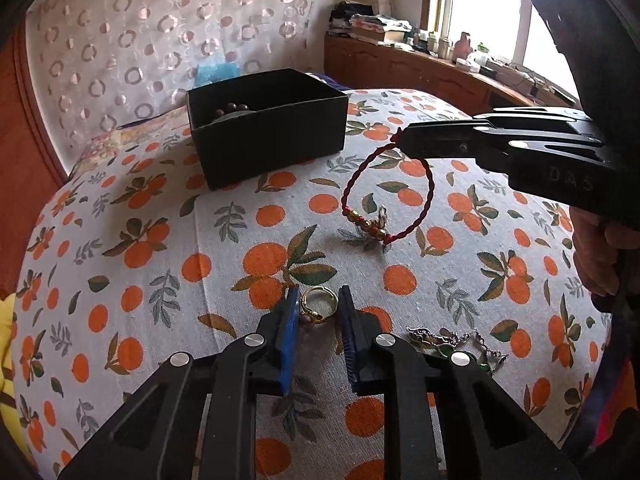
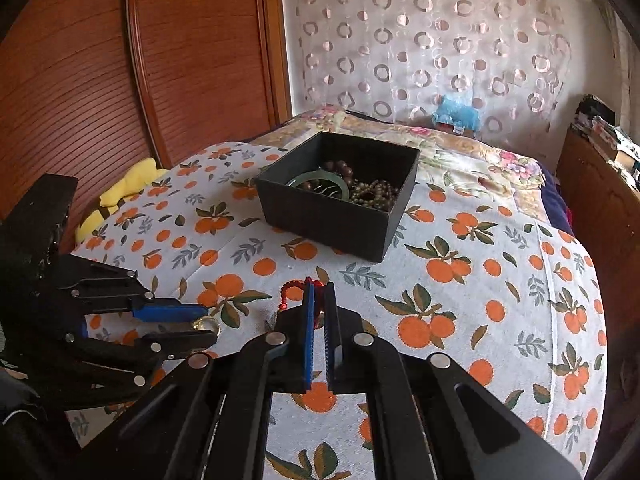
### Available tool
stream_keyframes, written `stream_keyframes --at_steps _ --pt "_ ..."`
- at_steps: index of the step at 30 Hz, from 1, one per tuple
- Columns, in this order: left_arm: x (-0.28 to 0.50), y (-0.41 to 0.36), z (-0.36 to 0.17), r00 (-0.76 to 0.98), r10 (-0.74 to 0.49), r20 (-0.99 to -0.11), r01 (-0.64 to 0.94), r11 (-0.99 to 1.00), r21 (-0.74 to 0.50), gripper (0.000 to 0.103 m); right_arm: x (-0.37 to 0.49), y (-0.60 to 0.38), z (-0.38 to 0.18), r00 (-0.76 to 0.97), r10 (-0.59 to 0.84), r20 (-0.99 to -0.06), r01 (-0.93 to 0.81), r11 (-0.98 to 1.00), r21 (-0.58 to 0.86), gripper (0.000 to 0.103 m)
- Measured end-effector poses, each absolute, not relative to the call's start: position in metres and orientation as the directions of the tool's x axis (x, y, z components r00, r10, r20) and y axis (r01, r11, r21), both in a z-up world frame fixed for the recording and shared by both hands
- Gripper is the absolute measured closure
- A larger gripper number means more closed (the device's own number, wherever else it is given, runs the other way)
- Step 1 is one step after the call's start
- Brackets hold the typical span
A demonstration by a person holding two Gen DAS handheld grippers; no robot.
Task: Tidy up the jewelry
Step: 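Grasp the gold ring with the left tool while the right grasps the red bracelet, then drop the ring in the box with the left tool while the right releases the bracelet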
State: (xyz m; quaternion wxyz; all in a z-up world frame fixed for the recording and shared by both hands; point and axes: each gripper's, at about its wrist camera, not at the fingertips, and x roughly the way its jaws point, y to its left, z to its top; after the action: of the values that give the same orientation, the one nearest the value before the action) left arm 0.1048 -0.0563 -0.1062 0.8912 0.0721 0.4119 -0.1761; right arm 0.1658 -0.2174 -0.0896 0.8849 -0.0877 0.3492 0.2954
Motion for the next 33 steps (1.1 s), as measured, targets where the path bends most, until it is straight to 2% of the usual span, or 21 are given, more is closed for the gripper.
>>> stream_keyframes --at_steps 1,3,15,33 --pt "0.105 -0.056 -0.106 0.6 -0.255 -0.759 0.371 0.928 -0.018 0.086 0.165 -0.217 -0.089 0.583 0.464 -0.668 -0.584 0.81 0.053 0.098" --pt "0.106 -0.054 -0.104 0.609 -0.252 -0.752 0.362 0.932 -0.019 0.095 0.164 -0.217 -0.087 0.584 0.468 -0.663 -0.586 0.808 0.055 0.098" --pt "0.102 -0.049 -0.098 0.623 -0.257 -0.739 0.352 0.935 -0.028 0.095 0.159 -0.218 -0.072 0.595 0.487 -0.64 -0.596 0.801 0.056 0.098" --pt "0.123 -0.032 -0.052 0.693 -0.285 -0.662 0.334 0.941 -0.056 0.095 0.187 -0.222 -0.058 0.589 0.537 -0.604 -0.611 0.785 0.102 0.098"
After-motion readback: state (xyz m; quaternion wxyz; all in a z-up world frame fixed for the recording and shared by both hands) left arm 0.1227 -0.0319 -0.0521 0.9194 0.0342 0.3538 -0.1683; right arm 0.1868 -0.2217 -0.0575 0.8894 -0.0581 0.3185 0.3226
